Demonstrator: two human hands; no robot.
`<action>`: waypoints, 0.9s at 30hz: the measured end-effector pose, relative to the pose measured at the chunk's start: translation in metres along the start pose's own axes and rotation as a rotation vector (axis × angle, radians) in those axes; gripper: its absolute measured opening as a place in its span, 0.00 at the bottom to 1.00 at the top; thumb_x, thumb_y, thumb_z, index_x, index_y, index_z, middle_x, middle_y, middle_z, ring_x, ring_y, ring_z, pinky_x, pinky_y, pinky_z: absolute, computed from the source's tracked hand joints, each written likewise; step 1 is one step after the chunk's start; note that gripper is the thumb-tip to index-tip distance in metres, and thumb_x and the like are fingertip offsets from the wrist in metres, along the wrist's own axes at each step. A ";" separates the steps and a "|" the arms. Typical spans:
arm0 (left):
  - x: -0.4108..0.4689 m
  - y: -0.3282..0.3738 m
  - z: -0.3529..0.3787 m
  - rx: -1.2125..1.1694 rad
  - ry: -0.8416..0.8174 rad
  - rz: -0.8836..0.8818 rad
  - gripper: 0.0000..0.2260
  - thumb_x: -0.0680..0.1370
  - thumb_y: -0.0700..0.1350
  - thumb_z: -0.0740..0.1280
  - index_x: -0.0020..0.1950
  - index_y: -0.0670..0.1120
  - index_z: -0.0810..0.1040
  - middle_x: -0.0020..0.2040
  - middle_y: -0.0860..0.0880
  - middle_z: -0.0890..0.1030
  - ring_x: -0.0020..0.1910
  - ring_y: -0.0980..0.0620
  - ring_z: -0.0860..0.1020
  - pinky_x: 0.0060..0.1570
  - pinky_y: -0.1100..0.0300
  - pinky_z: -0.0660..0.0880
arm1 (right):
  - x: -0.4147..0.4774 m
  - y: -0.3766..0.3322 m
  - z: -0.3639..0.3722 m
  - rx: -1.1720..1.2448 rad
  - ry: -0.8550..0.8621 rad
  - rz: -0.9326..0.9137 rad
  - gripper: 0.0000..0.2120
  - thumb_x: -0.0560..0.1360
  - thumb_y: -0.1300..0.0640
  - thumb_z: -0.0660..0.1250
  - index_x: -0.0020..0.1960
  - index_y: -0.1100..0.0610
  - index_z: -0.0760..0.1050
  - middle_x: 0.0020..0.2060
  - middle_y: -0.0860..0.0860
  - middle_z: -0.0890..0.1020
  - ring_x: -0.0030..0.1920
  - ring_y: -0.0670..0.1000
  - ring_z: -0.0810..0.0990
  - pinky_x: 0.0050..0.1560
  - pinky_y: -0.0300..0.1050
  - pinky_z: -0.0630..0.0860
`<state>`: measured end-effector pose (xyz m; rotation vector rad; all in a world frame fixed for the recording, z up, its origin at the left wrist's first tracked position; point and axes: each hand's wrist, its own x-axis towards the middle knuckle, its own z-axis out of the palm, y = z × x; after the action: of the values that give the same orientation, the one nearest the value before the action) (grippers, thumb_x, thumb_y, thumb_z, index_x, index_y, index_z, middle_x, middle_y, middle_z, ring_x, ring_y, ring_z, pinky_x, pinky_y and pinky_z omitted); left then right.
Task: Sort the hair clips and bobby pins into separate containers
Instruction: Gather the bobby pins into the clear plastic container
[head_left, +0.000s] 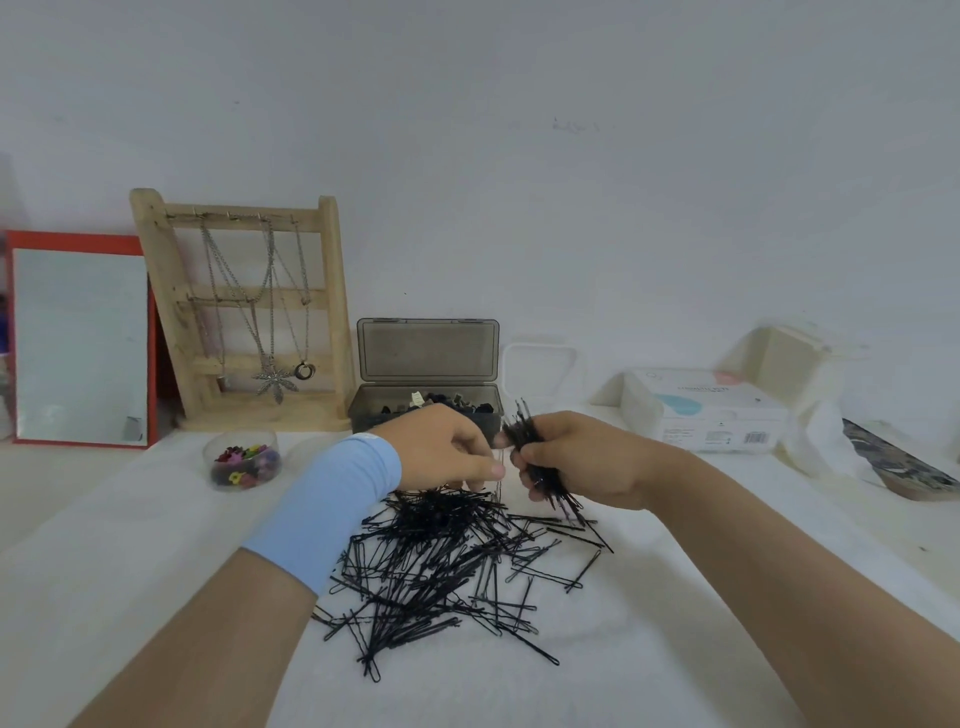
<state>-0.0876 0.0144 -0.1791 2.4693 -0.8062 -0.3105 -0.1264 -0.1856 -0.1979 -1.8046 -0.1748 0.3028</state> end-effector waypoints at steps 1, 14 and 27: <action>0.000 0.000 0.000 -0.026 0.001 0.003 0.08 0.77 0.54 0.69 0.48 0.51 0.83 0.40 0.57 0.86 0.44 0.56 0.83 0.48 0.61 0.77 | 0.001 -0.001 0.001 0.076 0.008 -0.011 0.12 0.81 0.69 0.56 0.60 0.63 0.75 0.40 0.55 0.74 0.39 0.51 0.76 0.42 0.45 0.77; 0.009 0.011 0.004 -0.308 0.244 0.248 0.16 0.82 0.41 0.60 0.65 0.56 0.79 0.57 0.60 0.82 0.55 0.62 0.80 0.65 0.59 0.73 | 0.000 -0.010 0.010 0.366 -0.139 -0.038 0.12 0.78 0.71 0.51 0.51 0.60 0.70 0.37 0.54 0.71 0.37 0.53 0.71 0.39 0.47 0.68; 0.016 0.018 0.015 -1.304 -0.028 -0.093 0.19 0.82 0.44 0.61 0.71 0.38 0.70 0.61 0.40 0.80 0.54 0.43 0.81 0.59 0.50 0.77 | -0.001 -0.023 -0.002 0.731 0.130 -0.287 0.11 0.81 0.68 0.51 0.49 0.57 0.68 0.35 0.53 0.72 0.34 0.52 0.70 0.36 0.43 0.69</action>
<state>-0.0887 -0.0135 -0.1824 1.2617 -0.2852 -0.6434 -0.1260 -0.1814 -0.1749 -1.0526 -0.1967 0.0285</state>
